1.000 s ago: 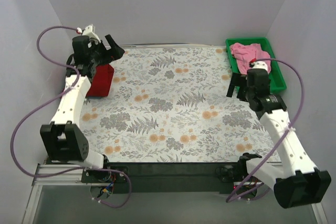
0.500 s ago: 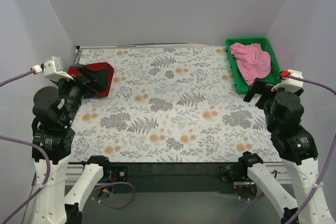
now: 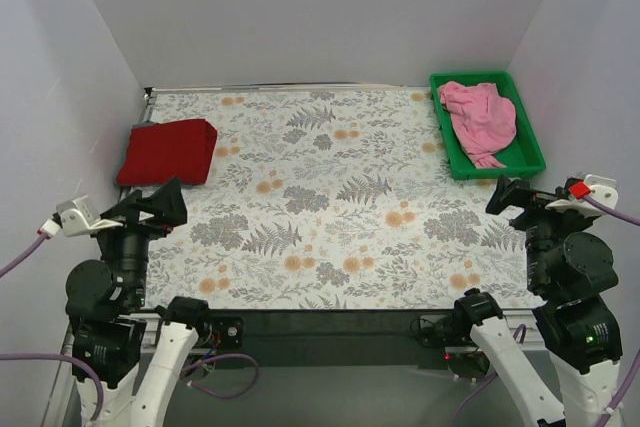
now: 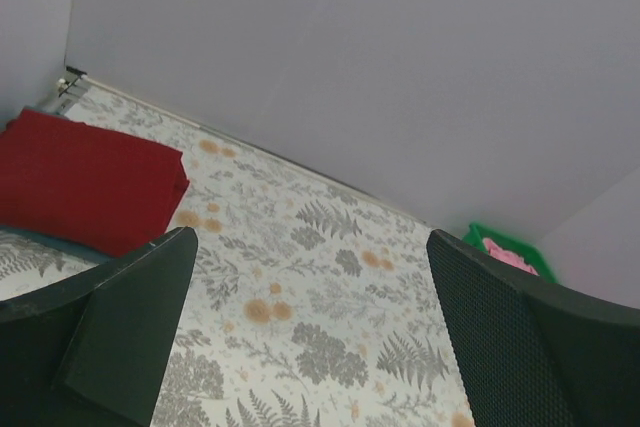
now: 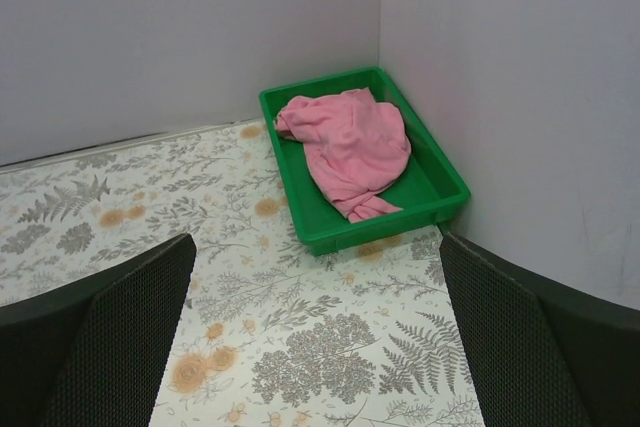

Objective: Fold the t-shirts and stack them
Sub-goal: Neatly place the folded tshirt to the corner

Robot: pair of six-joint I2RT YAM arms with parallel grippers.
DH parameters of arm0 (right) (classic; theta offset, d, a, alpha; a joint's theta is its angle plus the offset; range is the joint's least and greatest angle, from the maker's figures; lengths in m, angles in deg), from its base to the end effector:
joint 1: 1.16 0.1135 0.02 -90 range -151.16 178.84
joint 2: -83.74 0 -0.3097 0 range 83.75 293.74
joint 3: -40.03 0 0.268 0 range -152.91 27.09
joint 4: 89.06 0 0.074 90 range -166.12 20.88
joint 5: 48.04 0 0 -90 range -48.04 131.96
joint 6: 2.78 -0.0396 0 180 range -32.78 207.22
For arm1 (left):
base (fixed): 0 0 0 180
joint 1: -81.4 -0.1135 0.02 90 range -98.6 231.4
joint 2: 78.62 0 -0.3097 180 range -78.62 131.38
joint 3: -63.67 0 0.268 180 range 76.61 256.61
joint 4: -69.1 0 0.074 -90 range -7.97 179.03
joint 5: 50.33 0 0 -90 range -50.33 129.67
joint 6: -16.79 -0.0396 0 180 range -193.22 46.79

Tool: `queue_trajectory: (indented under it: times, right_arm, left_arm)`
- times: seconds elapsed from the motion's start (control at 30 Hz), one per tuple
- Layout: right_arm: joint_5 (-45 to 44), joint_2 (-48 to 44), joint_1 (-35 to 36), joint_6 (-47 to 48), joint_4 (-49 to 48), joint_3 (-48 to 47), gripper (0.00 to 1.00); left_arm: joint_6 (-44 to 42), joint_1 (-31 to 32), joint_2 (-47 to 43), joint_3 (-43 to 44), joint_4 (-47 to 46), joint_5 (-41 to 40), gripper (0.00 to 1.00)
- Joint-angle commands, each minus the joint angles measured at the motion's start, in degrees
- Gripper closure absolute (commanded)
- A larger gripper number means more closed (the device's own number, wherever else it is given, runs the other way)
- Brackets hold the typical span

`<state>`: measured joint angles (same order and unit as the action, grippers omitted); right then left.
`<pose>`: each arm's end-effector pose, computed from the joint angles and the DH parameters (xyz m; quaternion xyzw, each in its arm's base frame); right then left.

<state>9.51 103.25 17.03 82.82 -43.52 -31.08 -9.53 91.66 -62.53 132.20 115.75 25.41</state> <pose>0.0079 -0.0198 0.4383 0.1292 0.6624 -0.0434 0.7367 -0.0006 0.0100 0.4231 -0.3813 0.5529 -0.3762 0.6382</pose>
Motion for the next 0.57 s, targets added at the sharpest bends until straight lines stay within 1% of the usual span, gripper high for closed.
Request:
queue_trajectory:
  times: [0.0,0.17,0.43,0.53]
  right_arm:
    - [0.63,-1.66,0.35,2.38,-4.47,1.21,0.02]
    - [0.81,-3.60,0.35,3.26,-5.00,2.89,0.02]
    - [2.12,-3.86,0.35,3.26,-5.97,4.73,0.02]
    - [3.00,-3.86,0.35,3.61,-7.11,5.52,0.02]
  left_arm:
    - [-1.01,0.29,-2.99,-4.17,-8.48,-3.58,0.07]
    - [0.22,0.20,-5.64,-8.13,-12.09,-6.74,0.05]
    - [0.57,0.20,-8.80,-15.68,-15.69,-5.34,0.03]
    - [-0.05,0.20,-9.50,-17.00,-17.01,-5.42,0.03]
